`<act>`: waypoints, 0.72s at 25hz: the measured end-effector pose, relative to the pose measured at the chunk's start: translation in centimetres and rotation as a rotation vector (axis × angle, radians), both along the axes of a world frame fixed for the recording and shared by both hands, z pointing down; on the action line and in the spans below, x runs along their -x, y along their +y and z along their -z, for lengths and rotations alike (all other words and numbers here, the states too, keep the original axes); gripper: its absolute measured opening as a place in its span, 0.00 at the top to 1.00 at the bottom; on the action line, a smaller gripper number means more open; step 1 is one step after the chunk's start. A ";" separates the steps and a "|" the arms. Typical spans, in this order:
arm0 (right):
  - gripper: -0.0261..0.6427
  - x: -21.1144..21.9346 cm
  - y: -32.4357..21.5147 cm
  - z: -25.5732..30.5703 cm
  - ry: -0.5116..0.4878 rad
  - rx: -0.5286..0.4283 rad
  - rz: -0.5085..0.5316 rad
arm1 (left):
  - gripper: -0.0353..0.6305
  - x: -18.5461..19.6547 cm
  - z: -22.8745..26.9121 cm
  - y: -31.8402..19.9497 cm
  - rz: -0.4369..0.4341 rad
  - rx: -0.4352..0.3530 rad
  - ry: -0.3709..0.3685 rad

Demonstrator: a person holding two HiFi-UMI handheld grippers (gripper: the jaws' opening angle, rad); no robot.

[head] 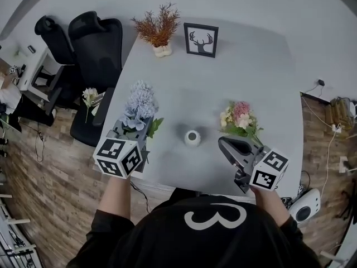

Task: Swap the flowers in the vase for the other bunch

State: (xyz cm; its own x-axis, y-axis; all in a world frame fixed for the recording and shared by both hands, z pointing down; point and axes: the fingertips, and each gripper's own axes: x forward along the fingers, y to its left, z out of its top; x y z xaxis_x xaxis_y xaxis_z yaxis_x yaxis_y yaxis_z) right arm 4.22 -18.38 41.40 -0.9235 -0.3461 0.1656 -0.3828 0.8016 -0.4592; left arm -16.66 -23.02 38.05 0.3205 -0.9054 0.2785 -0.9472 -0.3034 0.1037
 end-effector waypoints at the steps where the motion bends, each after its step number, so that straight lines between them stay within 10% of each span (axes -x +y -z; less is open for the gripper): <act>1: 0.95 -0.2 0.2 0.1 0.000 -0.004 -0.001 | 0.83 -0.6 1.1 0.2 -0.005 -0.034 0.004; 18: 0.95 -3.4 1.7 0.3 0.005 -0.019 -0.040 | 0.83 -10.0 10.6 0.4 -0.102 -0.366 0.098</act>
State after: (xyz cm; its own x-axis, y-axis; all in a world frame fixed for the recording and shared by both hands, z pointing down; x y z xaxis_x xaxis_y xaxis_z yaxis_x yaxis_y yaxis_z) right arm 7.63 -16.68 41.06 -0.9080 -0.3858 0.1631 -0.4169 0.7943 -0.4419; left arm -6.70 -22.63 27.44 0.4229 -0.9014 -0.0932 -0.9014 -0.4290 0.0592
